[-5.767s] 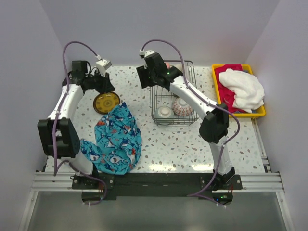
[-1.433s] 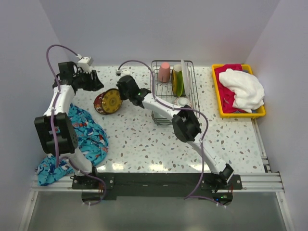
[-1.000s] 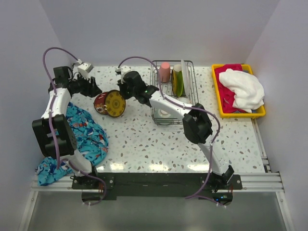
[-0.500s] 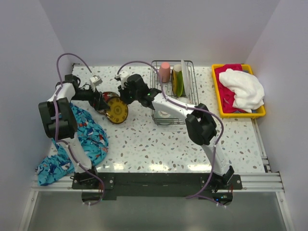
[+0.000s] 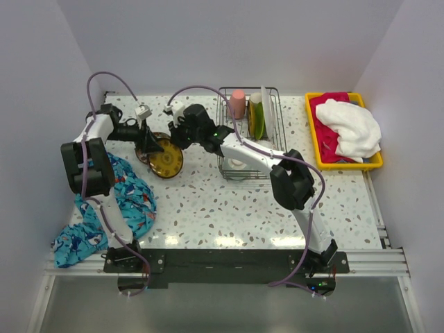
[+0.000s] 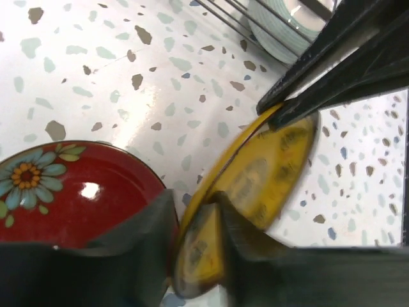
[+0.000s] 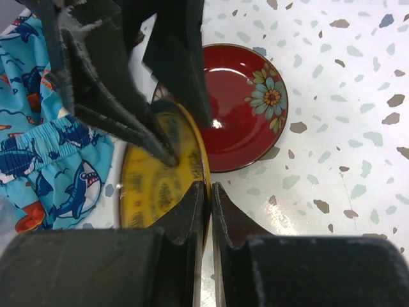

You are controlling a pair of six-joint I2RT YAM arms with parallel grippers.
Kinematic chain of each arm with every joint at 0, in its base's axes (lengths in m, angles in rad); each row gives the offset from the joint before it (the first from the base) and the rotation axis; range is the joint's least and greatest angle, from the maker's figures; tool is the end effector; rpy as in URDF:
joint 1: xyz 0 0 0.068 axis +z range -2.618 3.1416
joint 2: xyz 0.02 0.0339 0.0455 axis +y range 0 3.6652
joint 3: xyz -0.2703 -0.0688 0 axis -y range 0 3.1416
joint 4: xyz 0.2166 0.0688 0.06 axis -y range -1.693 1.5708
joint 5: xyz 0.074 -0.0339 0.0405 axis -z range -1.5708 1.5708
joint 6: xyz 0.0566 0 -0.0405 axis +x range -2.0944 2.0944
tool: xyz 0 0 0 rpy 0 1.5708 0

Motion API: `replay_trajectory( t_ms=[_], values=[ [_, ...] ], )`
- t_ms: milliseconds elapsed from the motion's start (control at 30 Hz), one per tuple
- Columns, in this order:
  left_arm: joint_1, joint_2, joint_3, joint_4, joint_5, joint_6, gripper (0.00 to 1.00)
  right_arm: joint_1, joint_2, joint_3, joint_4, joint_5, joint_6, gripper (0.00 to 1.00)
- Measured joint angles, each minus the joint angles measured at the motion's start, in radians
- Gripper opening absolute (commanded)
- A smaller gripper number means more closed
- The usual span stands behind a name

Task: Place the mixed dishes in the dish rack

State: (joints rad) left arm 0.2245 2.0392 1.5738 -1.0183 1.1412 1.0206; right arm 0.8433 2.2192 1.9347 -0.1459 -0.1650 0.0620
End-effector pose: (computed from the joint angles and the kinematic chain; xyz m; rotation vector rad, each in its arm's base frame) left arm 0.3732 0.0324 0.2139 0.9028 1.9893 -1.0831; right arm 0.3428 0.3990 0.2716 -0.8902 1.8732 0.7348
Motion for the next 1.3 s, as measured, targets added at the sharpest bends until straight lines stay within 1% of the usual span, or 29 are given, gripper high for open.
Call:
replay_trajectory(
  t_ms=[100,133,167,233,267,300,333,367,467,633,800,900,933,1000,1033,1067,1100,1167,1200,1267,1300],
  values=[
    [-0.002,0.056,0.054,-0.087,0.032,0.049,0.1,-0.001,0.0,0.008,-0.011,0.007,-0.03,0.0],
    [-0.002,0.068,0.06,-0.122,0.045,0.071,0.03,-0.007,0.0,0.008,-0.015,0.005,-0.038,0.0],
    [-0.003,0.078,0.062,-0.152,0.058,0.09,0.0,-0.013,0.0,0.008,-0.024,-0.003,-0.042,0.0],
    [-0.006,0.094,0.065,-0.205,0.075,0.132,0.0,-0.019,0.0,0.008,-0.042,-0.014,-0.048,0.02],
    [-0.006,0.098,0.066,-0.221,0.077,0.151,0.0,-0.019,0.0,0.008,-0.051,-0.019,-0.048,0.22],
    [-0.006,0.102,0.068,-0.236,0.077,0.168,0.0,-0.019,0.001,0.013,-0.064,-0.024,-0.047,0.28],
    [-0.006,0.103,0.067,-0.252,0.077,0.183,0.0,-0.019,0.002,0.018,-0.078,-0.034,-0.045,0.33],
    [-0.006,0.103,0.067,-0.267,0.079,0.196,0.0,-0.023,0.004,0.03,-0.092,-0.042,-0.036,0.4],
    [-0.006,0.103,0.067,-0.272,0.073,0.223,0.0,-0.034,0.025,0.101,-0.141,-0.094,-0.016,0.45],
    [-0.005,0.103,0.067,-0.275,0.073,0.245,0.0,-0.068,0.071,0.209,-0.214,-0.187,0.01,0.46],
    [-0.005,0.103,0.068,-0.275,0.081,0.248,0.0,-0.098,0.112,0.219,-0.284,-0.25,0.029,0.46],
    [-0.005,0.103,0.074,-0.277,0.084,0.247,0.0,-0.105,0.132,0.219,-0.324,-0.275,0.028,0.45],
    [-0.005,0.102,0.075,-0.277,0.086,0.247,0.0,-0.105,0.138,0.219,-0.335,-0.281,0.028,0.35],
    [-0.005,0.101,0.08,-0.278,0.09,0.246,0.0,-0.103,0.144,0.219,-0.352,-0.302,0.026,0.22],
    [-0.005,0.101,0.084,-0.279,0.091,0.245,0.0,-0.102,0.144,0.219,-0.357,-0.307,0.026,0.07],
    [-0.004,0.101,0.085,-0.279,0.093,0.244,0.02,-0.102,0.144,0.219,-0.362,-0.315,0.03,0.0],
    [-0.005,0.101,0.087,-0.279,0.095,0.24,0.21,-0.101,0.144,0.219,-0.362,-0.323,0.031,0.0],
    [-0.004,0.101,0.093,-0.286,0.089,0.221,0.36,-0.1,0.144,0.219,-0.363,-0.332,0.021,0.0],
    [-0.002,0.101,0.095,-0.286,0.096,0.204,0.54,-0.1,0.144,0.219,-0.362,-0.334,0.028,0.0],
    [-0.002,0.098,0.097,-0.264,0.101,0.177,0.71,-0.1,0.144,0.219,-0.366,-0.327,0.033,0.0],
    [-0.003,0.095,0.098,-0.247,0.104,0.146,0.86,-0.1,0.144,0.219,-0.367,-0.32,0.035,0.0]
  ],
)
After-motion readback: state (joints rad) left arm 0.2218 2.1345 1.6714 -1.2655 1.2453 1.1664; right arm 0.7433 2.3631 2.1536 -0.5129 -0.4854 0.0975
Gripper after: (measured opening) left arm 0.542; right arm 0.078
